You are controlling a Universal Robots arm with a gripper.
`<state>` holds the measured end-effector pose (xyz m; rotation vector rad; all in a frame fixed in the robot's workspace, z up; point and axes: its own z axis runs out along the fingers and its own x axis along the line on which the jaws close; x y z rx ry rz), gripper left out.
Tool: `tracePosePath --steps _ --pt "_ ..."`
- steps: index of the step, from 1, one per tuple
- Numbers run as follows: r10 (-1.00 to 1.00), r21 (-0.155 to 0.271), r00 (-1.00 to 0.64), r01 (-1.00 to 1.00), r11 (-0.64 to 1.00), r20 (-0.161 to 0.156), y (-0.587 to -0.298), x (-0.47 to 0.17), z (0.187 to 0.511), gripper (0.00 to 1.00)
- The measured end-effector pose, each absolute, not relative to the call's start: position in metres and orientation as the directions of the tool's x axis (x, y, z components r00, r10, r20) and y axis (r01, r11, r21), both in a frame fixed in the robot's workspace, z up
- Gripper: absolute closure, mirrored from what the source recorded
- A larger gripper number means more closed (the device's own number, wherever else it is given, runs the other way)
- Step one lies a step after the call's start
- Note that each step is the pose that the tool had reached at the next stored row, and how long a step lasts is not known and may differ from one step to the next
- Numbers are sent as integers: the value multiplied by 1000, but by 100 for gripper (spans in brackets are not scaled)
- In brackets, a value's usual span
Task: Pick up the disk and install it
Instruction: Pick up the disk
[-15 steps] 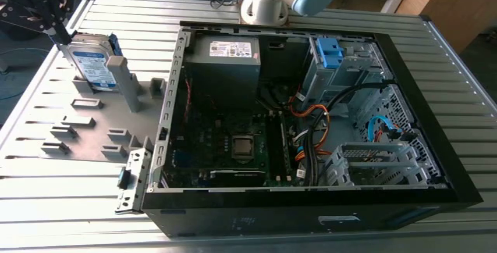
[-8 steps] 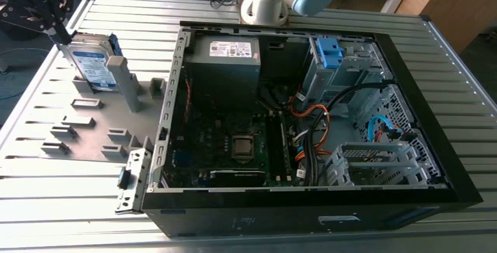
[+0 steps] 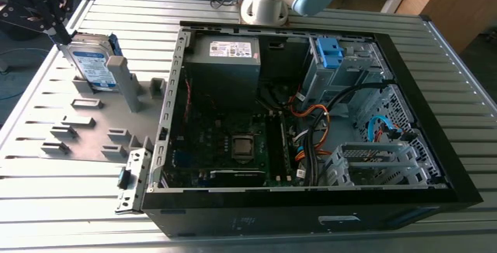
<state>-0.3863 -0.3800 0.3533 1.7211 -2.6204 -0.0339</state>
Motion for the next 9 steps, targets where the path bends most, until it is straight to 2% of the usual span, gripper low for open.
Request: tracePosePath --steps 9 --pt "-920 22 -391 -920 391 -7 -380 -386 353 89"
